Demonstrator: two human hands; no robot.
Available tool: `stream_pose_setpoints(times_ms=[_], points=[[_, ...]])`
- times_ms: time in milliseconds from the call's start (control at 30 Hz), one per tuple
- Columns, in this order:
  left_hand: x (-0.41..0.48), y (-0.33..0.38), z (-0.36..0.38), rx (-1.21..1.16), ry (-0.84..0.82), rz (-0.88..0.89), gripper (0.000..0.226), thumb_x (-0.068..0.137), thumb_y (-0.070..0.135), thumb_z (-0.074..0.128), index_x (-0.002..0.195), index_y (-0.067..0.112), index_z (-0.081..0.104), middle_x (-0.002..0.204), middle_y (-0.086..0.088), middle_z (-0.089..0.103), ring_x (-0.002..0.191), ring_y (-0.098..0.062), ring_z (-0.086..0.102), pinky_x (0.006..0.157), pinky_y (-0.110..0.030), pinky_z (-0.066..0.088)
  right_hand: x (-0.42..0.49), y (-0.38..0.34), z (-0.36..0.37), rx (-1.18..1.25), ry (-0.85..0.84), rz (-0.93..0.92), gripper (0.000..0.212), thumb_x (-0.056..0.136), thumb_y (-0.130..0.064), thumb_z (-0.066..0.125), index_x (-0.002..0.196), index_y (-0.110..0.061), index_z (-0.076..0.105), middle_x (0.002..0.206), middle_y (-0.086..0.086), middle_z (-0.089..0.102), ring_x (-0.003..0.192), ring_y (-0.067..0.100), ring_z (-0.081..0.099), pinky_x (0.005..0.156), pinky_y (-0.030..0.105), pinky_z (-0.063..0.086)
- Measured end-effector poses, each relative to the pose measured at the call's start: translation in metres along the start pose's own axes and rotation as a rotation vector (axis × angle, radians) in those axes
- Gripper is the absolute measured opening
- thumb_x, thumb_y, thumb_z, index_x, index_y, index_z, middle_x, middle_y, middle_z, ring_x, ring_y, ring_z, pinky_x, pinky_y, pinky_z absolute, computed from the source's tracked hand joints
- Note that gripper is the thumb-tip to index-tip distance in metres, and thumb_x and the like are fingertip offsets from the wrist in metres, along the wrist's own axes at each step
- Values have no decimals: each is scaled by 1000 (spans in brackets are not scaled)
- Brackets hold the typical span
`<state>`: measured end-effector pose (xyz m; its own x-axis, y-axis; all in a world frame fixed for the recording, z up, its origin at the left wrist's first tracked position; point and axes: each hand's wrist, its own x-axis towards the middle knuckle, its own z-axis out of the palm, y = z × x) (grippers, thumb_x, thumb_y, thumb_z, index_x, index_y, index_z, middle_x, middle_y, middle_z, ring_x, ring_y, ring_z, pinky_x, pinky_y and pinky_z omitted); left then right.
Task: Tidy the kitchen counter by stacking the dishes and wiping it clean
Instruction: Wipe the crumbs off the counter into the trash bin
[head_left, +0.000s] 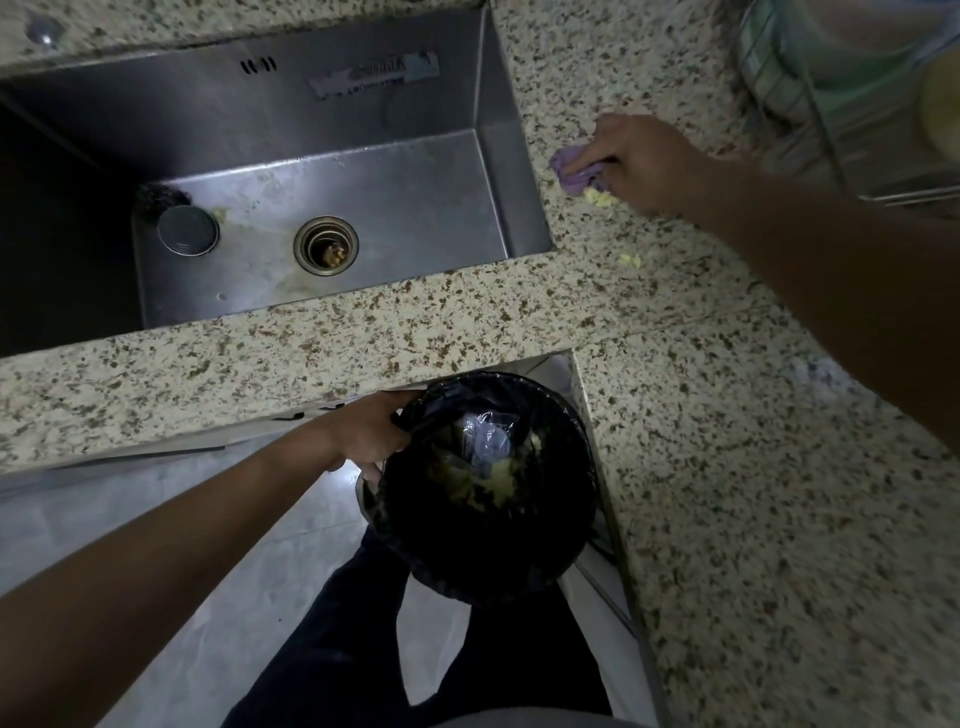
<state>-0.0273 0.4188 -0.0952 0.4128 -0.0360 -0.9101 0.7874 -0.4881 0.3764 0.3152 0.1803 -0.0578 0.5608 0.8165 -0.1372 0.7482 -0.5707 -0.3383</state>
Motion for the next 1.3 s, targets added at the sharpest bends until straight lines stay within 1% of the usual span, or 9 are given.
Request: stream_pose_setpoints(times_ms=[133,333,600,867,1000,1067,1167,1233,1300], points=[[2,-1,0,22,-7,-3,67,101,5,55,159,28,32,149,-9,50,103,-37,72,80,-53,63,-15,-7,6,5,16,-1,35,90,3,59,115,-14,78,92,19,58,80,33,57,65,33,41],[3,-4,0,16,2,8,69,100,5,56,160,29,32,154,-8,47,101,-35,72,76,-51,64,-46,-28,12,30,13,16,32,92,1,62,114,-16,78,92,15,59,80,33,60,65,40,51],[5,-7,1,-4,29,9,70,97,2,57,159,27,36,144,-11,55,98,-35,72,70,-51,65,-85,-47,23,95,-18,11,28,95,-2,62,114,-15,78,88,13,58,70,30,58,57,34,46],[6,-7,2,-14,30,11,67,99,1,58,158,25,36,144,-11,55,100,-31,70,69,-46,66,-120,-67,37,158,-49,10,29,94,0,64,114,-16,78,86,11,59,70,26,58,57,30,45],[5,-6,3,-16,28,8,66,99,0,58,157,24,39,141,-10,57,101,-29,69,68,-45,66,-130,-77,39,189,-72,7,30,93,2,64,114,-14,79,87,0,54,73,15,53,57,18,35],[6,-4,2,-17,23,2,66,99,0,58,157,24,37,141,-10,56,102,-30,69,69,-46,66,-128,-76,36,220,-91,28,30,93,4,63,114,-13,79,87,2,52,73,18,53,57,23,36],[5,-4,0,-21,13,-2,67,99,1,59,157,26,37,140,-10,57,101,-31,70,71,-49,65,-119,-74,24,271,-83,49,32,94,3,60,118,-12,76,90,6,53,72,20,53,59,27,42],[5,-5,0,-17,6,-2,67,99,2,59,158,26,37,141,-10,57,101,-30,70,70,-49,65,-111,-68,10,264,-50,131,31,97,-1,57,122,-12,73,97,7,55,75,12,49,63,20,40],[5,-4,1,-28,6,-4,67,99,1,59,157,27,38,142,-9,57,102,-30,70,70,-48,65,-103,-60,-7,277,-3,167,27,99,-6,57,122,-10,71,101,6,59,79,11,52,68,16,42]])
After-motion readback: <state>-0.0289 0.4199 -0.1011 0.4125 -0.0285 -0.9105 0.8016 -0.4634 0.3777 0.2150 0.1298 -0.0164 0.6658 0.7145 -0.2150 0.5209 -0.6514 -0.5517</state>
